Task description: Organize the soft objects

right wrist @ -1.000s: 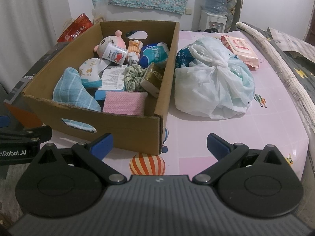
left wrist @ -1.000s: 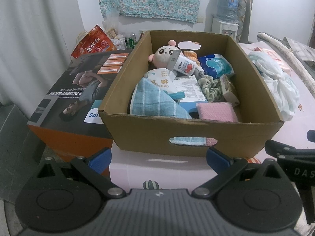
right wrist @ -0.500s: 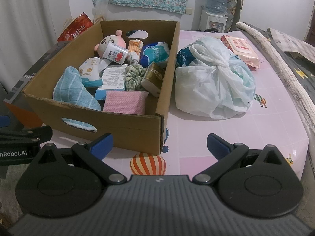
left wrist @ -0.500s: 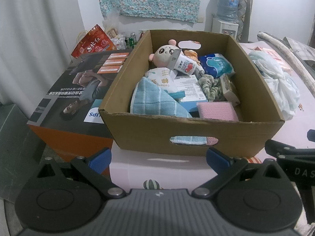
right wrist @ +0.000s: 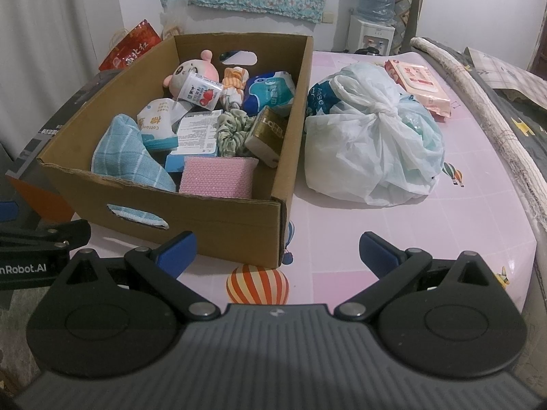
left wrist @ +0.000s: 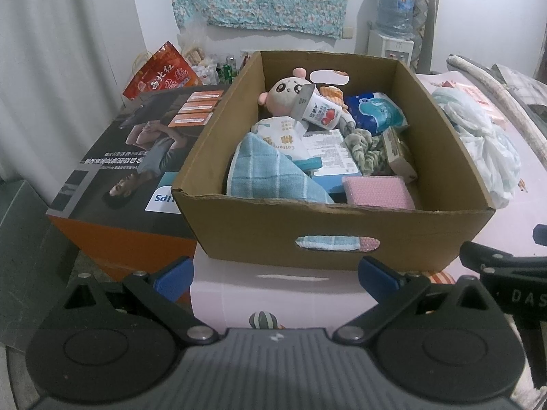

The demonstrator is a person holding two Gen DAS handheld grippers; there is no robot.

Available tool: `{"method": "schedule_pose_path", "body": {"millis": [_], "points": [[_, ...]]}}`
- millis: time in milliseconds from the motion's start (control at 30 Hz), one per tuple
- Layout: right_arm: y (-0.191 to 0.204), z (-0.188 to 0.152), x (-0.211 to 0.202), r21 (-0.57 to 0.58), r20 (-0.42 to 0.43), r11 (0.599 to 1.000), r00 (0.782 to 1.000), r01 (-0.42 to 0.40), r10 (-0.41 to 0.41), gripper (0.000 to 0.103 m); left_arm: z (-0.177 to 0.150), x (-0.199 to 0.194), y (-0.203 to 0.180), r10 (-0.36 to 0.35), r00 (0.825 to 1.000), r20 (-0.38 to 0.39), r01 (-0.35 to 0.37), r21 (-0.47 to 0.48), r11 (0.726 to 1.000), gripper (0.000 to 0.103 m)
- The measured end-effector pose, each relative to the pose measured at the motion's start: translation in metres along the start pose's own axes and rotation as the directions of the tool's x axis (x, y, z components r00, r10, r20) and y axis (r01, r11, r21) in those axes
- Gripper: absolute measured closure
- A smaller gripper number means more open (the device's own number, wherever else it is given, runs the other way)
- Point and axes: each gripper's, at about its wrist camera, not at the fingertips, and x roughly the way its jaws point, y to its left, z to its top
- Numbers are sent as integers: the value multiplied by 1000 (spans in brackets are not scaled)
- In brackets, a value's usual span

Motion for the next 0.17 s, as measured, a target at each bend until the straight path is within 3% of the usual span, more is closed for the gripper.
{"method": "schedule_pose_path", "body": {"millis": [167], "points": [[0, 0, 0, -3, 0, 1000, 1000, -1, 1, 1, 0, 1, 1, 0, 1000, -1, 0, 0, 1000, 0]]}}
